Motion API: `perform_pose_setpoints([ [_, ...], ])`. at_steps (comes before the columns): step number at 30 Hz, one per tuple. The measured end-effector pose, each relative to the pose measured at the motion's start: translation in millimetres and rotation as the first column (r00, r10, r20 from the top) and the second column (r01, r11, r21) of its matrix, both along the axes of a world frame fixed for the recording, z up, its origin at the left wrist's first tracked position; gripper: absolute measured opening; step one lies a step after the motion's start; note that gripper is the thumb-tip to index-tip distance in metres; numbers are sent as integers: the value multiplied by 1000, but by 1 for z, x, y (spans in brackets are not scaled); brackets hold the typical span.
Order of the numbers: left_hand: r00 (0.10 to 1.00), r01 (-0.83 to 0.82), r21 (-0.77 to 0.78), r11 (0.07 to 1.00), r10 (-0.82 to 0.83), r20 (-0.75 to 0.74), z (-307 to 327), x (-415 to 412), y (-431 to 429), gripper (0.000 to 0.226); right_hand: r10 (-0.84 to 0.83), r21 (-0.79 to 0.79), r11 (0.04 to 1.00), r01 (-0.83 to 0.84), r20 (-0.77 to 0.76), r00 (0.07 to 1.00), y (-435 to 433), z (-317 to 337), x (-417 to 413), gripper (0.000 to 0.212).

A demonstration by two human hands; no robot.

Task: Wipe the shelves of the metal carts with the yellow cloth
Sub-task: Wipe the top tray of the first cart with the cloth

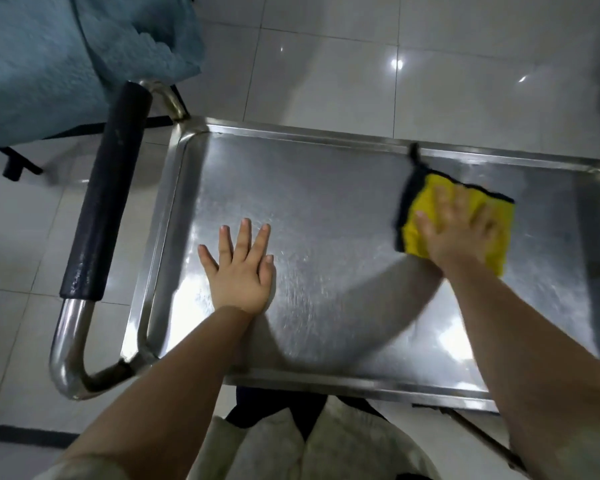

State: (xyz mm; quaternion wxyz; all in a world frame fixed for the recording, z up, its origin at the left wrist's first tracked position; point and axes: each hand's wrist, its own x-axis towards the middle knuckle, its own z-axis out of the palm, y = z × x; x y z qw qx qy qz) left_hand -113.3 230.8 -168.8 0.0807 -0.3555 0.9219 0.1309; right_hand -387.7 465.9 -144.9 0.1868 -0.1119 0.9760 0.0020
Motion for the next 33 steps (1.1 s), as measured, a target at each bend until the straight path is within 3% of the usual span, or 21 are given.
perform_pose_setpoints([
  [2, 999, 6, -3, 1000, -6, 33, 0, 1, 1, 55, -205, -7, 979, 205, 18, 979, 32, 6, 21, 70],
  [4, 997, 11, -1, 1000, -11, 75, 2, 0, 2, 54, -194, 7, 981, 194, 8, 981, 17, 3, 63, 72],
  [6, 995, 36, 19, 999, -38, 90, 8, -1, -2, 53, 77, 23, 997, -77, -9, 997, -20, -6, 119, 69],
  [9, 993, 111, 119, 987, -115, 28, 20, 6, -21, 55, 527, -79, 849, -523, 48, 848, -64, -7, 202, 67],
  [11, 989, 144, 85, 986, -141, -41, 24, 27, -31, 56, 608, -90, 793, -603, 49, 792, -57, -7, 212, 69],
  [13, 992, 125, 47, 991, -125, 2, 25, 57, -30, 56, 532, -42, 846, -531, 28, 846, -24, -10, 191, 72],
  [16, 988, 68, 80, 995, -78, 132, 20, 97, -20, 56, 136, 25, 990, -136, -21, 990, 50, -11, 141, 74],
  [19, 984, 66, 136, 988, -88, 156, 16, 108, -19, 56, -198, 24, 980, 198, 12, 980, 91, 0, 128, 72],
  [21, 986, 66, 153, 986, -88, 142, 18, 108, -18, 55, -296, 32, 955, 295, 27, 955, 66, 3, 147, 72],
  [23, 988, 64, 175, 982, -87, 127, 20, 107, -23, 54, -183, 19, 983, 182, 33, 983, 13, 1, 185, 70],
  [25, 994, 37, 224, 974, -58, 87, 25, 107, -31, 52, 99, 3, 995, -99, 48, 994, -45, -1, 231, 70],
  [29, 964, -120, 366, 923, 196, -179, 39, 104, -41, 50, 508, -72, 861, -504, 182, 842, -134, 11, 313, 68],
  [31, 936, -91, 342, 935, 198, -292, 43, 99, -34, 51, 515, -155, 856, -493, 171, 840, -139, 17, 306, 64],
  [33, 953, 4, 263, 965, 76, -293, 41, 89, -19, 56, 377, -205, 912, -356, 73, 923, -122, 20, 274, 58],
])
